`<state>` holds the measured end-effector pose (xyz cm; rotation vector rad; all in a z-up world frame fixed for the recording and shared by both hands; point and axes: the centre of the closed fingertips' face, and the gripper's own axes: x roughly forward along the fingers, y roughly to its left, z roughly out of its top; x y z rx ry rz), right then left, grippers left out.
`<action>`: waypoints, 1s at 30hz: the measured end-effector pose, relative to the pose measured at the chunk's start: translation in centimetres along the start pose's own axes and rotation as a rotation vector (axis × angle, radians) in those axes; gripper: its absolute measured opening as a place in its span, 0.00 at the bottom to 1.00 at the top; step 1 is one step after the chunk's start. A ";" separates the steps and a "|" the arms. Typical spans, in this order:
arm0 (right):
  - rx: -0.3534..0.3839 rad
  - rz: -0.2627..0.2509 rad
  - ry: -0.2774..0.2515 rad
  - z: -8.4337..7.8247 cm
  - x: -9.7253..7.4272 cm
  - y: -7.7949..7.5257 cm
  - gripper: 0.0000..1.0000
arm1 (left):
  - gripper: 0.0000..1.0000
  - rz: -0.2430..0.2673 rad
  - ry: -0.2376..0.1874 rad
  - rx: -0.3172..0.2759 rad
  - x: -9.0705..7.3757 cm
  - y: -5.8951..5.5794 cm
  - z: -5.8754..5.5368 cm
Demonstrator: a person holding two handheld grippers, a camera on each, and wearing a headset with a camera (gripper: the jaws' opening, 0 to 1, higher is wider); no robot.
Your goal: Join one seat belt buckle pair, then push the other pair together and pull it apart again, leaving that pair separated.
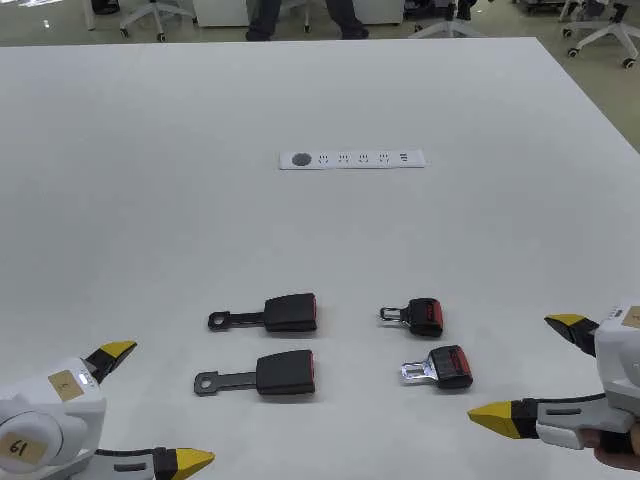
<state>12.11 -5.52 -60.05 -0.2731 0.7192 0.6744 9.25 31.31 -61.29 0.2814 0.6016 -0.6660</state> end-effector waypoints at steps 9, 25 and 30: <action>-0.024 -0.006 0.023 -0.6 -0.1 -0.5 0.98 | 0.99 -0.005 0.004 0.000 0.2 -0.4 0.2; -0.024 0.005 0.010 -0.6 -0.2 0.0 0.97 | 0.99 -0.016 0.000 0.004 0.2 -0.8 0.4; -0.018 0.014 -0.005 -0.7 -0.2 0.4 0.98 | 0.99 -0.016 -0.004 0.001 0.2 -0.8 0.4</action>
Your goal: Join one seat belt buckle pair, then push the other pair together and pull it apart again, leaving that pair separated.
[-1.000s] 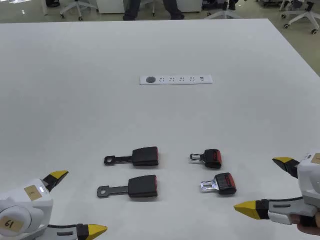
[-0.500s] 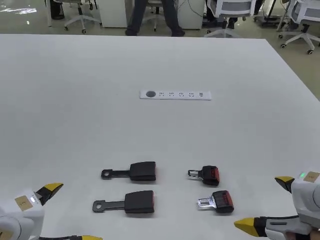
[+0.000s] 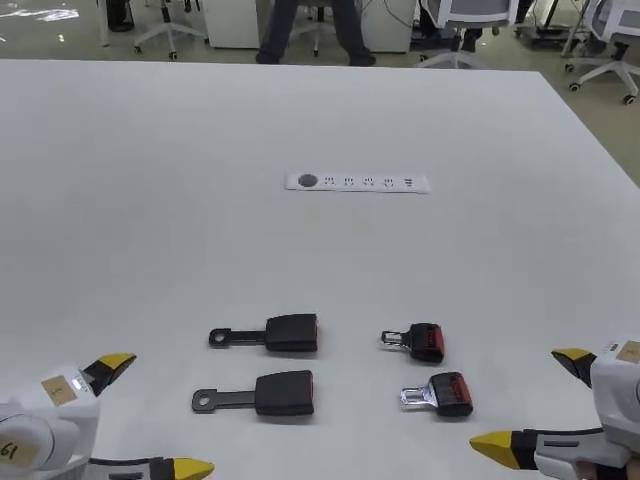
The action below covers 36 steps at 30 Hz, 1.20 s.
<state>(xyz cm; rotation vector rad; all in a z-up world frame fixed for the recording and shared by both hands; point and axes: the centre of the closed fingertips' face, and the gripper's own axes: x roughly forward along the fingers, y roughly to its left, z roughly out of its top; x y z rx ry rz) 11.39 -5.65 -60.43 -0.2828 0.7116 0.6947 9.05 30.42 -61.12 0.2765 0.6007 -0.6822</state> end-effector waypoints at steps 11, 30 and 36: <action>0.004 -0.001 -0.009 0.0 0.0 -0.1 0.98 | 1.00 -0.008 0.009 0.005 0.1 0.0 -0.4; 0.005 0.012 -0.027 0.8 0.2 0.4 0.99 | 0.99 -0.022 0.004 0.022 -0.1 -0.8 0.2; 0.017 0.009 -0.039 1.0 0.2 0.2 0.98 | 0.98 -0.022 0.007 0.028 -0.1 -0.6 0.0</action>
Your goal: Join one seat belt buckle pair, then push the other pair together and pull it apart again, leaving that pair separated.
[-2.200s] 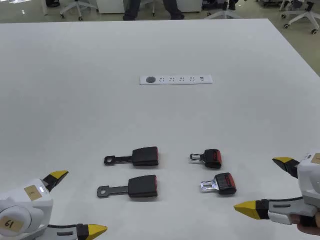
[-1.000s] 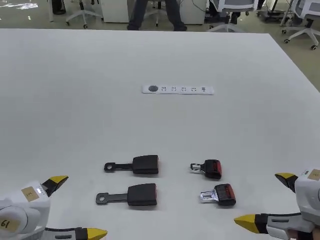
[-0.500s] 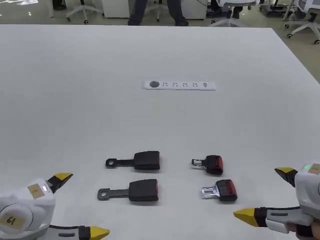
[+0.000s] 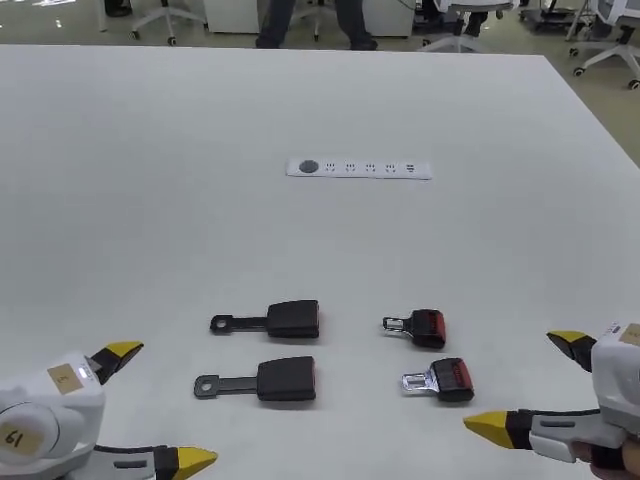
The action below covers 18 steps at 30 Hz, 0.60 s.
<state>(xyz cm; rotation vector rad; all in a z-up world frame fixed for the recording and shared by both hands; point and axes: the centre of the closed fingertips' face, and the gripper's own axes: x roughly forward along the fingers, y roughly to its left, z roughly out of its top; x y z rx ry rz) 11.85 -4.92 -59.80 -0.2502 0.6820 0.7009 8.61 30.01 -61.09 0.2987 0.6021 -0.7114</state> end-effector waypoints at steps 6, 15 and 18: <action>-0.001 -0.001 -0.007 0.0 -0.1 -0.2 0.97 | 0.98 0.003 -0.004 -0.003 0.0 0.1 0.1; -0.034 -0.008 0.012 -0.5 -0.4 -0.7 0.94 | 0.97 0.006 -0.003 -0.002 0.0 0.0 0.3; -0.044 -0.008 0.020 -0.6 -0.5 -0.7 0.93 | 0.97 0.005 -0.001 -0.009 0.0 -0.1 0.3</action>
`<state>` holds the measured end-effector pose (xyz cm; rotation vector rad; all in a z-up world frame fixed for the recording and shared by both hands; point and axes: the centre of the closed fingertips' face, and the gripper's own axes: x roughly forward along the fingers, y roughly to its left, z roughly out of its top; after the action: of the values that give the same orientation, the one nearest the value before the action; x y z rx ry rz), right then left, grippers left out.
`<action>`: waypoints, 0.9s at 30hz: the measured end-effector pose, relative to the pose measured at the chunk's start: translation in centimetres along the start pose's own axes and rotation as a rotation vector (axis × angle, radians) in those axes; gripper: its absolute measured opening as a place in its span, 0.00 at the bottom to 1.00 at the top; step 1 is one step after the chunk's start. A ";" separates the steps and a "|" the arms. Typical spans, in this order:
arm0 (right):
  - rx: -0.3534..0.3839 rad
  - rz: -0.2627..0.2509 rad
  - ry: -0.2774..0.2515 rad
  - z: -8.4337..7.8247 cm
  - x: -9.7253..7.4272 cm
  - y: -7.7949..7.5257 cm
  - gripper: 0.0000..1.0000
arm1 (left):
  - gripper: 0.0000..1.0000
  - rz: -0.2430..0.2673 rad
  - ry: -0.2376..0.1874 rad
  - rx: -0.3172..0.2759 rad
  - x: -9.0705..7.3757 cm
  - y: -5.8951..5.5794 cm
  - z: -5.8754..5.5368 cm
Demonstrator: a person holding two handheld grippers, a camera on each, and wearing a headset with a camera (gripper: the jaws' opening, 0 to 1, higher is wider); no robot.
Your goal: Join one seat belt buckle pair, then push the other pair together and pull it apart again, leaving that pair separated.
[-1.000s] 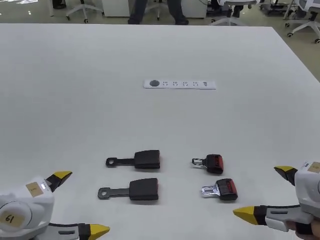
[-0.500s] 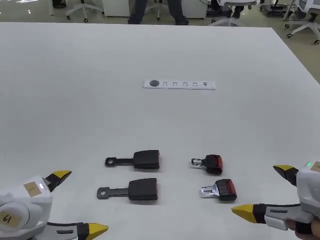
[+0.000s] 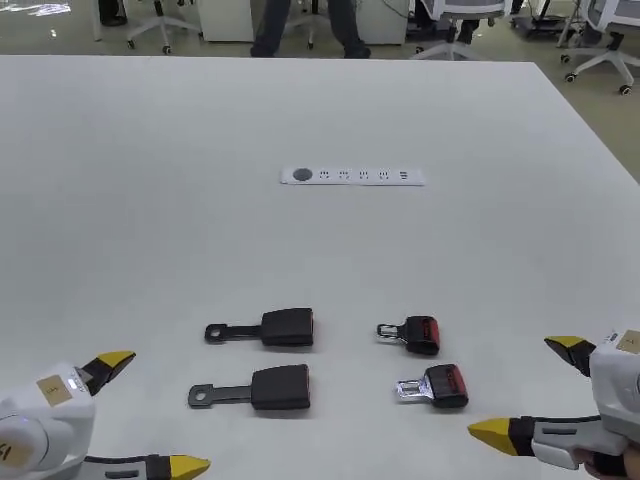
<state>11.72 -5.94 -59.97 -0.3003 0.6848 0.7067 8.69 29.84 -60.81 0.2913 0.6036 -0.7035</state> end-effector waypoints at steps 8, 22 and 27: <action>0.007 0.006 -0.011 0.3 -0.1 0.3 0.93 | 0.97 -0.011 0.041 0.075 0.2 -0.2 -0.8; -0.061 0.029 -0.043 1.0 -0.3 0.2 0.86 | 0.96 -0.041 0.057 0.096 -0.3 -0.6 -0.2; -0.118 0.062 -0.042 1.1 -0.5 0.3 0.73 | 0.93 -0.061 0.085 0.123 -0.6 -0.4 0.3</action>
<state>11.73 -5.46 -58.84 -0.3725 0.6155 0.8121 8.19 29.76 -60.22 0.4206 0.6535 -0.7914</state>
